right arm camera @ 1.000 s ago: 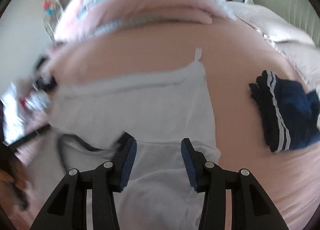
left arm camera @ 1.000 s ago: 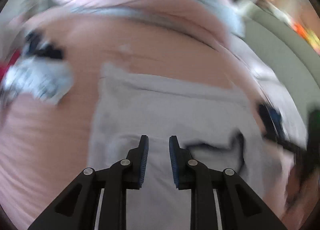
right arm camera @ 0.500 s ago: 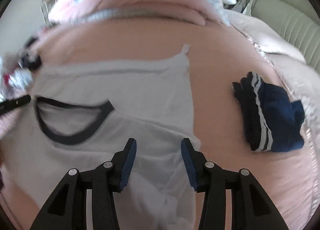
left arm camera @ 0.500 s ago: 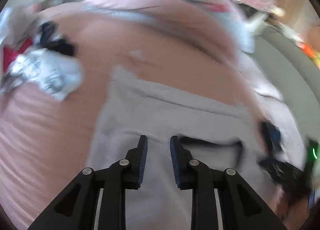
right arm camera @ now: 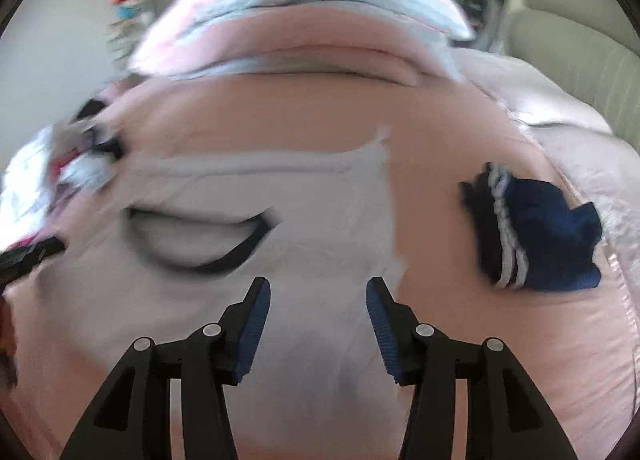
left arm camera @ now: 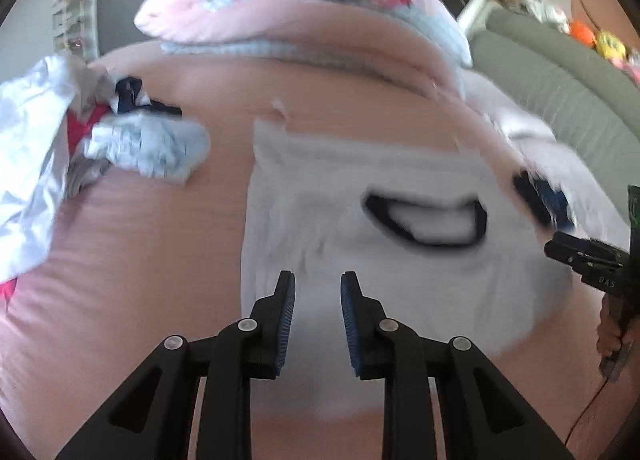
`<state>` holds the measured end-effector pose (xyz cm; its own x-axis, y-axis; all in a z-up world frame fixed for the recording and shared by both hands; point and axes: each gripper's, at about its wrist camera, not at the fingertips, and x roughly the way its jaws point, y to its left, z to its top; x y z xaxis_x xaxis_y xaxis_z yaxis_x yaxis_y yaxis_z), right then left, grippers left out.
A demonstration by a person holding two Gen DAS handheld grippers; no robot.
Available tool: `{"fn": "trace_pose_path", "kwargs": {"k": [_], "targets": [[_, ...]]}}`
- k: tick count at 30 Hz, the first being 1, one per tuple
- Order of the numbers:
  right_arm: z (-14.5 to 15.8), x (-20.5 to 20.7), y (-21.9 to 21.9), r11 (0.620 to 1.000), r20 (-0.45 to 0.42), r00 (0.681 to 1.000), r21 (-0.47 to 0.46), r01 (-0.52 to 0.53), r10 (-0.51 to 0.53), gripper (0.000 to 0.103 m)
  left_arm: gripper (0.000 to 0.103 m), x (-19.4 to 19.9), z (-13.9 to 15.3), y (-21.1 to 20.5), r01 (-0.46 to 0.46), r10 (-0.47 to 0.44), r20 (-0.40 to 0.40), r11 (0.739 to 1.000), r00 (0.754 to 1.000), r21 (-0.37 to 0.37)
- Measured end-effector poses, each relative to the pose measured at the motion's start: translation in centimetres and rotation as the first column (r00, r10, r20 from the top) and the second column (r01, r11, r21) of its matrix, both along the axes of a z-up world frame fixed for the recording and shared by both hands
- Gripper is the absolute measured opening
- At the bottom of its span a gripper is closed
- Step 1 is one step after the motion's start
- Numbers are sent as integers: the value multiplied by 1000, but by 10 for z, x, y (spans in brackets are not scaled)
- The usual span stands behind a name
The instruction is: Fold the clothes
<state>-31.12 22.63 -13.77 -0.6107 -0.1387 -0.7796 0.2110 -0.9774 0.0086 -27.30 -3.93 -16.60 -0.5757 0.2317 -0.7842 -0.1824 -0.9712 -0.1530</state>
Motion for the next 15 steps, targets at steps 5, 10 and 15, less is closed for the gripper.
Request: {"fn": "trace_pose_path", "kwargs": {"k": [5,10,15], "targets": [[-20,49,27,994,45,999,105,2,-7,55,23,27,-5,-36,-132,136,70,990,988,-52],[13,85,86,974,-3,981,-113,195,-196,56,23,55,6,-64,-232,222,78,961,972,148],[-8,76,93,937,99,958,-205,283,-268,57,28,49,-31,-67,-319,261,209,889,943,329]]}}
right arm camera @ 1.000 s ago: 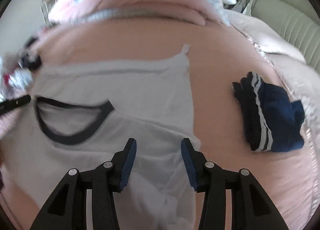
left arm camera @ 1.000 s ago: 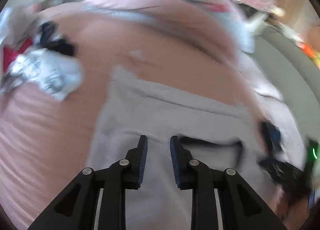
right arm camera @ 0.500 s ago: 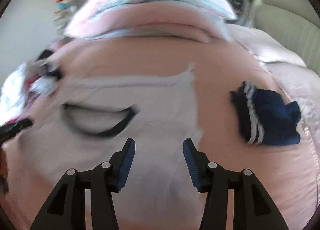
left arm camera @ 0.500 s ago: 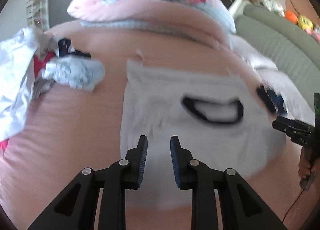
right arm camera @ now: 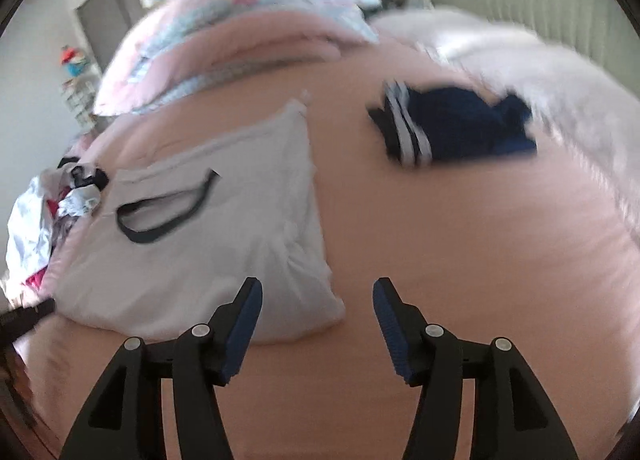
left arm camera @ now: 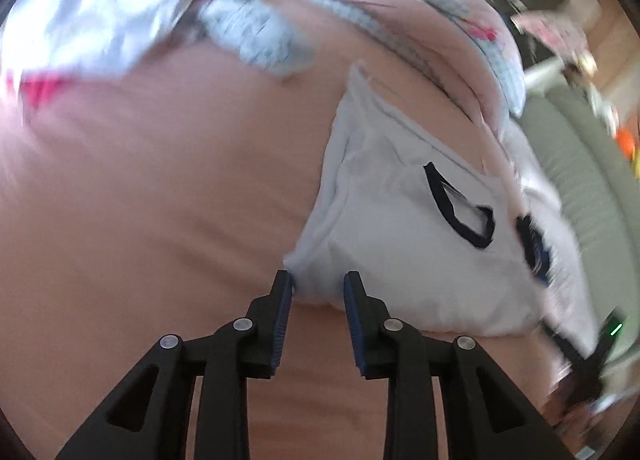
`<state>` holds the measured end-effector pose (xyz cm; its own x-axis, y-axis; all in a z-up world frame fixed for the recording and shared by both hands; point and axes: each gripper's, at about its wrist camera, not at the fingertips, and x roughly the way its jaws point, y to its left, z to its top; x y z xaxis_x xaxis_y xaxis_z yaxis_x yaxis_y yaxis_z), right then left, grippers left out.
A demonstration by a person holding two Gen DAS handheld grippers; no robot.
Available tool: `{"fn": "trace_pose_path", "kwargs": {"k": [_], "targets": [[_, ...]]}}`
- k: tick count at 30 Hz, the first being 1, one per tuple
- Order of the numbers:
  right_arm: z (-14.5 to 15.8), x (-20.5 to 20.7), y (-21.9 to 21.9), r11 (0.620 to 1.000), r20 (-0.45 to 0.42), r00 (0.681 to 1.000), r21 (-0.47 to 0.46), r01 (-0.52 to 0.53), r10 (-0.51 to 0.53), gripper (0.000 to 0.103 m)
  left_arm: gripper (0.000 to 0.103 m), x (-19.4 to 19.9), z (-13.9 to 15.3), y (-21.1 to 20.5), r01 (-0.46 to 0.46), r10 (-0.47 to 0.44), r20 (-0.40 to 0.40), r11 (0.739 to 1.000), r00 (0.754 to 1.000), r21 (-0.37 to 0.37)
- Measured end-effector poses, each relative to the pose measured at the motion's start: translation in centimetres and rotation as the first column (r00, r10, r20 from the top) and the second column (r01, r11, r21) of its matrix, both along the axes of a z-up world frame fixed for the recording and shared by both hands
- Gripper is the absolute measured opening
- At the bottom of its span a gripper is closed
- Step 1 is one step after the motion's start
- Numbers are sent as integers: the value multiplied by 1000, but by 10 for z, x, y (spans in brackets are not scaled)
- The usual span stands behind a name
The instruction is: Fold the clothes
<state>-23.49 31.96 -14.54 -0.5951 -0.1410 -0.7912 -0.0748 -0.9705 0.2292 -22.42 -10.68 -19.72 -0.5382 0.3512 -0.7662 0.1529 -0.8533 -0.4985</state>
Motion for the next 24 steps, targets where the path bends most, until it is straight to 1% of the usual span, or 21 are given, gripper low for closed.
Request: {"fn": "trace_pose_path", "kwargs": {"k": [1,2,3,4,5,7,9,10,11,12,13,15,16,17,18,19,20,23,24], "targets": [[-6,-2,3,1000,34,999,-23,12,-11,57,34,1,-4,-2,-23,23,6,999,1000,46],[-8,-1,9,998,52,998,-53,21,-18,57,37,5,-6,-2,-42,42,5,997,999,68],[-10,-1,14,996,68,997,-82,28,-23,57,44,8,-8,-3,-59,59,4,995,998,84],[-9,0,15,995,68,997,-98,26,-19,57,49,9,-10,-3,-70,69,6,994,998,80],[-8,1,16,993,69,997,-114,23,-15,58,49,8,-11,-1,-78,77,11,994,997,74],[-7,2,19,988,72,997,-152,20,-9,58,49,2,-14,-1,-84,84,6,991,996,103],[-17,-1,21,966,95,995,-256,46,-23,59,49,0,-21,-1,-117,120,-9,981,993,154],[-23,-4,22,949,107,994,-309,59,-27,62,49,-1,-25,0,-133,138,-16,975,990,180],[-28,-11,20,928,112,994,-368,60,-20,71,49,-1,-28,0,-149,156,-23,967,987,206],[-29,-13,17,923,89,996,-381,50,-17,74,49,-1,-31,1,-161,172,-31,961,985,226],[-29,-16,14,921,69,998,-388,38,-12,75,49,-2,-32,4,-161,176,-45,961,983,225],[-27,-17,3,940,61,998,-341,9,13,75,49,-6,-30,11,-147,164,-68,968,984,203],[-26,-17,-2,951,55,998,-309,0,18,61,36,-9,-28,14,-136,153,-78,973,985,185],[-26,-18,-8,964,57,998,-264,-10,26,39,26,-13,-25,20,-111,123,-84,984,989,142],[-25,-18,-13,975,55,998,-222,-19,33,37,24,-18,-22,26,-85,93,-88,991,992,99],[-18,-13,-16,980,37,999,-199,-23,31,29,22,-22,-18,31,-63,68,-92,996,993,63],[-11,-8,-19,984,18,999,-176,-26,30,26,21,-21,-11,32,-58,63,-98,997,993,50],[10,7,-27,993,-36,999,-111,-34,30,23,20,-12,6,33,-46,49,-104,998,993,35],[14,12,-26,992,-34,999,-119,-39,35,23,20,-6,11,33,-41,44,-98,999,994,32]]}}
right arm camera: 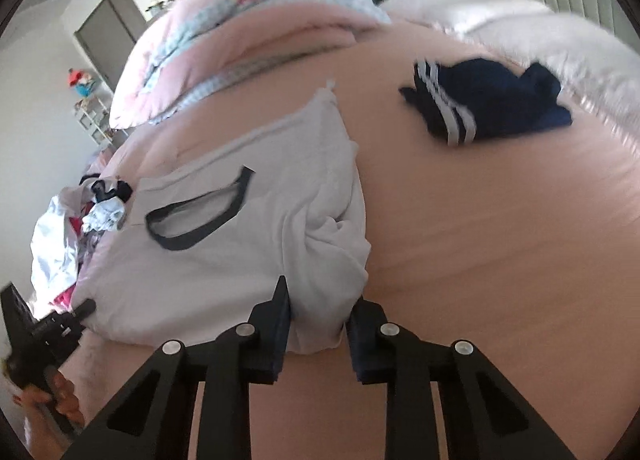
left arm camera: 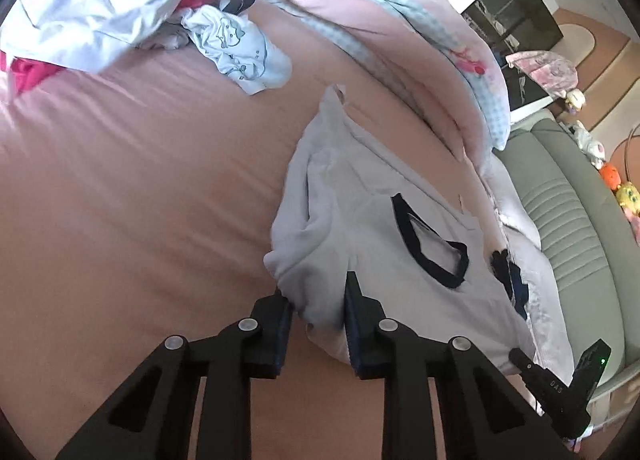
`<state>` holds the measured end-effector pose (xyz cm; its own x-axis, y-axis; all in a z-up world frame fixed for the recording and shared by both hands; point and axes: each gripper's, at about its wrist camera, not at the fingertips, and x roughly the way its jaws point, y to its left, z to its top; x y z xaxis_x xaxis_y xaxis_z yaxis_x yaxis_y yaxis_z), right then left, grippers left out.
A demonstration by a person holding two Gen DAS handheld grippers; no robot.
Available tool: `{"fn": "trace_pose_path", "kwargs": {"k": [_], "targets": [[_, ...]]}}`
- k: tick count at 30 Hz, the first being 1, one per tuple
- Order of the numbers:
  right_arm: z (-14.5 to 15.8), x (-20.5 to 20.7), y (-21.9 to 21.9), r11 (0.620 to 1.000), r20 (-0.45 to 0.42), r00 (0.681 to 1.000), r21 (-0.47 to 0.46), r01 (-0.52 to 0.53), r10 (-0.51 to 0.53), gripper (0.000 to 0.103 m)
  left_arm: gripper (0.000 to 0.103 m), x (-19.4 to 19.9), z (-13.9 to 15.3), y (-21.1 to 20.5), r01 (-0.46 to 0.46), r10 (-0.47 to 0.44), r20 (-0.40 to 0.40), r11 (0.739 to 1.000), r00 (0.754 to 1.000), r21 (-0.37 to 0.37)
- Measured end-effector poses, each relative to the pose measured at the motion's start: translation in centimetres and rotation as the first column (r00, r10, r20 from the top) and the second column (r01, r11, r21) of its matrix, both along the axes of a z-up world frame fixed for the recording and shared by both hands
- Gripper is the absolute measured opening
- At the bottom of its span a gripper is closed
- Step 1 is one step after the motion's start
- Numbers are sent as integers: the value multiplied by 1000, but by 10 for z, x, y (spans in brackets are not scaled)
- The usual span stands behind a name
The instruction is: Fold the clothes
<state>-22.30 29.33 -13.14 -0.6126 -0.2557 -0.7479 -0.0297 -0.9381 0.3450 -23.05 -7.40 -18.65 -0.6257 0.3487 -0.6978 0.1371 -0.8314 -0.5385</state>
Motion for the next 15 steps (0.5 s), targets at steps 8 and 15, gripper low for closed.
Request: {"fn": "trace_pose_path", "kwargs": {"k": [8,15], "targets": [[10,58,28,987,92,996,-160,10,4,23,20,80,7,-16,8,-13,68,998,998,70],[-26,89,43,978,212,976,-208,-3,48,31,26,110,-25,-28,44,-57,167,996,984,82]]}}
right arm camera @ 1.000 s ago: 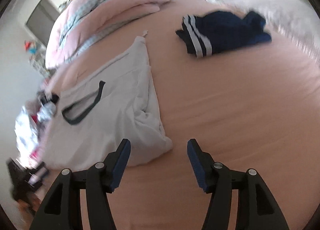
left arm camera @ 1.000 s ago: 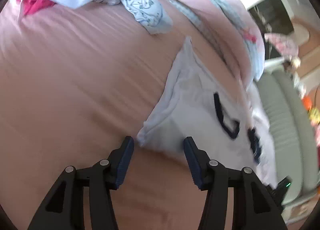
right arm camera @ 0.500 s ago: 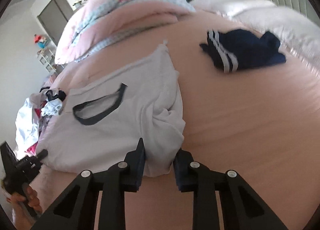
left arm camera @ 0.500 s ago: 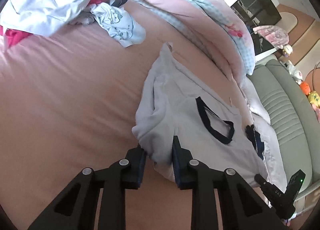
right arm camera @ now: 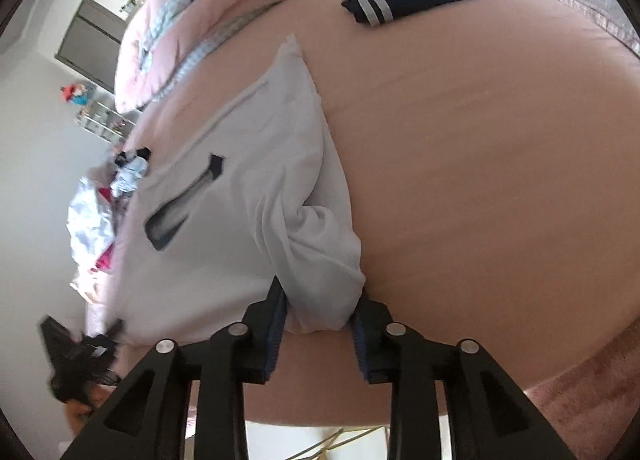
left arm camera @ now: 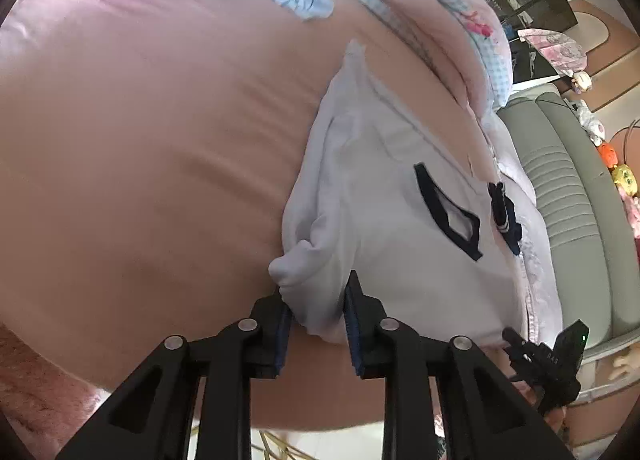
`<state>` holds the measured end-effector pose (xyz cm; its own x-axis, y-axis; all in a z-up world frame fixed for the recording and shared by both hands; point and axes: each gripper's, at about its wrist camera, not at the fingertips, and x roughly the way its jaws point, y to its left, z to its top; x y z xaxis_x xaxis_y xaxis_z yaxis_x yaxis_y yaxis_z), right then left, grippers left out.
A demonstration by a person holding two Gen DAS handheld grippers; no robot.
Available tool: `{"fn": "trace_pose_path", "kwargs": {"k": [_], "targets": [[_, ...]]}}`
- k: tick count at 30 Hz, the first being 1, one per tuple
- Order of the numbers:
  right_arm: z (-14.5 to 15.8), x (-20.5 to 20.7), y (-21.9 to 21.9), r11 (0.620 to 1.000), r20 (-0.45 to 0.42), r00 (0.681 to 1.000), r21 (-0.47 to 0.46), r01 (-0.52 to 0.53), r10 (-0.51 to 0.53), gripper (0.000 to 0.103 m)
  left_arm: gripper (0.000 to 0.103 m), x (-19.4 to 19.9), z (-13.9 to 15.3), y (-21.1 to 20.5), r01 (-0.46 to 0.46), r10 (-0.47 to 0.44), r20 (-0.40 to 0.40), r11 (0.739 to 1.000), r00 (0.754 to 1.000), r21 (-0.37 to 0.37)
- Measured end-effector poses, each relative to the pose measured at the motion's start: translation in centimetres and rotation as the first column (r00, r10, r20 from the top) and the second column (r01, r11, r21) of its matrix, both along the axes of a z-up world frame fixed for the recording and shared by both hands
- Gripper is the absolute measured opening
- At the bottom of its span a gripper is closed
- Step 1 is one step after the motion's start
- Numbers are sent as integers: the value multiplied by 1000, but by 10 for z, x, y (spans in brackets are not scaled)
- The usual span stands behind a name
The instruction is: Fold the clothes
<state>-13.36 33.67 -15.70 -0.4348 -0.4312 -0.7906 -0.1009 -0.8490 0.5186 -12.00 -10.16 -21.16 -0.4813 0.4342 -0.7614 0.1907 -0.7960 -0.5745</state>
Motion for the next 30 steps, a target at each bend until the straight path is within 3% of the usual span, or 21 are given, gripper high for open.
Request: {"fn": "trace_pose_path", "kwargs": {"k": [2,4,7,9,11,15,17,20,23,26,28,30], "targets": [[5,2,2,999,-3,1000,31,-25,25,34,27,5,4,-10,-33,34,-4,999,999,32],[13,11,4,994,-26,999,110,-24,27,34,27,15,16,-21,-101,102,-48,995,994,16],[31,22,9,955,-89,996,296,23,4,34,27,27,45,-30,-210,189,-176,971,966,-111],[45,28,12,933,-163,986,346,93,-38,34,27,15,55,-15,-135,102,-212,980,972,-147],[53,23,1,946,-218,976,317,70,1,34,27,4,62,8,-39,-7,-236,981,972,-188],[54,9,-55,913,-263,941,396,-98,215,34,27,2,60,65,82,-156,-349,973,924,-218],[39,-1,-81,861,-188,933,473,-188,306,34,27,-10,45,86,157,-224,-293,959,929,-237],[25,2,-78,827,-128,943,525,-199,308,33,27,-22,18,104,236,-296,-178,926,938,-296],[24,2,-54,841,-91,966,517,-160,240,33,27,-16,26,105,268,-346,-159,889,925,-372],[16,6,-11,886,-34,996,460,-63,88,34,27,-6,34,82,196,-271,-134,890,953,-411],[16,8,3,867,-40,999,498,-4,27,34,27,2,38,66,141,-213,-121,891,970,-432],[21,10,9,865,-79,997,502,25,17,34,27,9,47,63,128,-203,-144,903,969,-410]]}}
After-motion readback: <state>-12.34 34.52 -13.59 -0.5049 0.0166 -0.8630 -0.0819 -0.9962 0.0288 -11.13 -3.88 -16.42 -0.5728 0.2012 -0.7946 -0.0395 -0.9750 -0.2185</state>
